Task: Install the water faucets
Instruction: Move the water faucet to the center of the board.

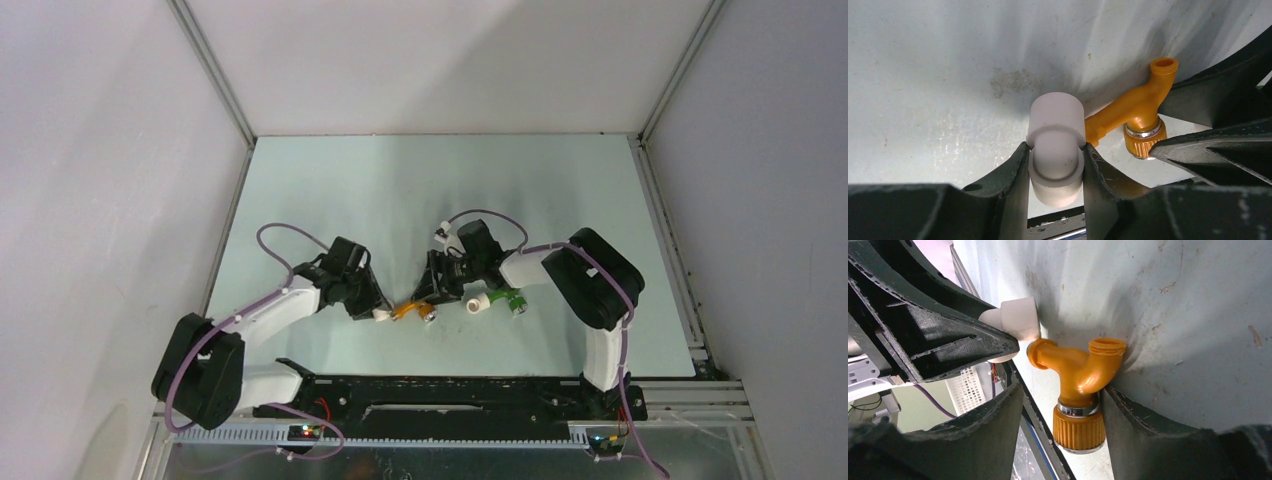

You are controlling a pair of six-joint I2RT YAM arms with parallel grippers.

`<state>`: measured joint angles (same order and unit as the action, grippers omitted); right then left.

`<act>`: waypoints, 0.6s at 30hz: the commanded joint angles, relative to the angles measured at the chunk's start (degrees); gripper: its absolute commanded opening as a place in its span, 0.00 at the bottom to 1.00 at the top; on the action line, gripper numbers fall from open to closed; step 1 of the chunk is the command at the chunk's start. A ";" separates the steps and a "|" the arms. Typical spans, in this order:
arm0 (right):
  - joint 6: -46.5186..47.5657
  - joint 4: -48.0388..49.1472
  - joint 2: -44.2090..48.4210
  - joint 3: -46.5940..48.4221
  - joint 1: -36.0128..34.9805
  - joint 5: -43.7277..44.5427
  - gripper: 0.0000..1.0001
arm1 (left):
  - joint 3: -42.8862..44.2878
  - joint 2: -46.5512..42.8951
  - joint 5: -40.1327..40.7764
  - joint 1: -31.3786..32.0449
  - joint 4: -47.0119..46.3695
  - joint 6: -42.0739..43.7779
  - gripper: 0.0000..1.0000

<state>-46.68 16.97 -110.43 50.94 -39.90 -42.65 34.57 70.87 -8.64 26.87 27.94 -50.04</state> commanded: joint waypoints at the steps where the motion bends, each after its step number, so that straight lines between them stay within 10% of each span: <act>1: -2.31 5.41 -1.71 -0.41 -0.61 -0.54 0.60 | -1.44 1.14 -0.26 0.63 -1.56 -2.36 0.00; 11: -0.35 2.68 -0.05 -1.10 -0.04 0.69 0.60 | 6.45 -4.39 12.26 0.64 14.69 4.08 0.00; 18: -0.47 3.76 -1.79 -1.08 0.02 0.71 0.60 | 2.02 -8.14 0.05 1.69 12.27 4.07 0.00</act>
<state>-48.45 19.92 -111.33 50.37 -39.99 -43.16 38.35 64.66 -1.74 27.49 40.88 -46.89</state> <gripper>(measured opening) 0.603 0.387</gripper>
